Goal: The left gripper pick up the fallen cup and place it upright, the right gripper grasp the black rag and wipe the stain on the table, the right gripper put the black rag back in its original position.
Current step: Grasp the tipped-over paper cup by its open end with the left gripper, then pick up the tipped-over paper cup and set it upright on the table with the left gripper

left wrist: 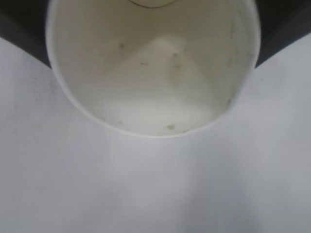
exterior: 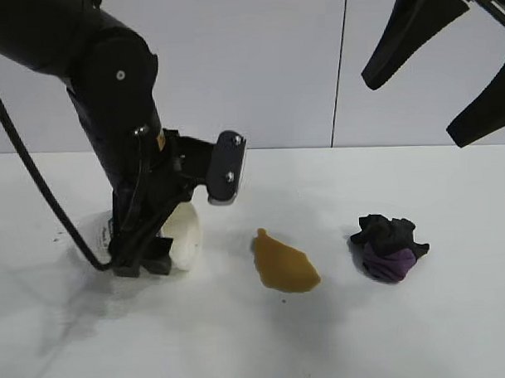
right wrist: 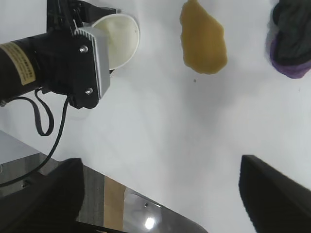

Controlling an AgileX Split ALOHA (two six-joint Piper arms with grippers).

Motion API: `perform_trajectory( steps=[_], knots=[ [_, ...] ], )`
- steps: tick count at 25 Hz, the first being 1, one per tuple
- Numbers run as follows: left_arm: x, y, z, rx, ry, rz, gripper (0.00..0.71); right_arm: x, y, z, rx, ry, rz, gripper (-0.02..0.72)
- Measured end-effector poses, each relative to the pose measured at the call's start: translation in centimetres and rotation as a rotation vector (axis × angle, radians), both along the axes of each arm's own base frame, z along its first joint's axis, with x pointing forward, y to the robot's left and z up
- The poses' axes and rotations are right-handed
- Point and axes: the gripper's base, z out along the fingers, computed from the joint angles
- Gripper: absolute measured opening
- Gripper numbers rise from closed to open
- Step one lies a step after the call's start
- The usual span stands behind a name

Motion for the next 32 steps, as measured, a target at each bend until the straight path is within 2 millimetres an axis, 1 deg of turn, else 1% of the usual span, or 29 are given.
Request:
perform_trajectory(
  steps=[2, 4, 6, 7, 11, 15, 18, 20, 22, 24, 27, 29, 32],
  knots=[
    [0.5, 0.0, 2.4, -0.16, -0.046, 0.076, 0.559, 0.0, 0.0, 0.0, 0.001, -0.001, -0.001, 0.601],
    [1.3, 1.1, 4.9, -0.311, -0.083, 0.184, 0.559, 0.0, 0.0, 0.0, 0.001, -0.002, -0.002, 0.601],
    [2.1, 2.7, 6.9, -0.448, -0.091, 0.314, 0.559, 0.0, 0.0, 0.0, 0.0, -0.002, -0.001, 0.601],
    [2.5, 3.9, 7.7, -0.498, -0.097, 0.372, 0.559, 0.0, 0.0, 0.0, 0.0, -0.004, -0.003, 0.601],
    [3.6, 8.5, 9.7, -0.663, -0.095, 0.585, 0.559, 0.1, 0.0, 0.0, 0.0, -0.009, -0.006, 0.601],
    [3.9, 12.1, 9.9, -0.787, -0.071, 0.743, 0.559, 0.2, 0.0, 0.0, 0.0, -0.017, -0.011, 0.601],
    [3.9, 13.7, 9.3, -0.843, -0.06, 0.786, 0.559, 0.3, -0.1, 0.1, 0.0, -0.033, -0.022, 0.601],
    [3.8, 14.2, 8.8, -0.886, -0.038, 0.781, 0.558, 0.4, -0.1, 0.1, 0.0, -0.036, -0.024, 0.601],
    [3.4, 14.5, 8.3, -0.919, -0.021, 0.723, 0.558, 0.4, -0.1, 0.1, 0.0, -0.037, -0.024, 0.601],
    [3.1, 14.6, 8.1, -0.998, 0.001, 0.665, 0.558, 0.4, -0.1, 0.1, 0.0, -0.037, -0.024, 0.601],
    [2.1, 14.8, 7.5, -1.037, 0.009, 0.492, 0.558, 0.4, -0.1, 0.1, 0.0, -0.038, -0.025, 0.601],
    [1.4, 15.2, 7.0, -1.033, 0.009, 0.421, 0.558, 0.4, -0.1, 0.1, 0.0, -0.039, -0.026, 0.601],
    [0.9, 16.3, 6.2, -1.02, 0.0, 0.381, 0.558, 0.4, -0.1, 0.1, 0.0, -0.041, -0.027, 0.601]
  ],
)
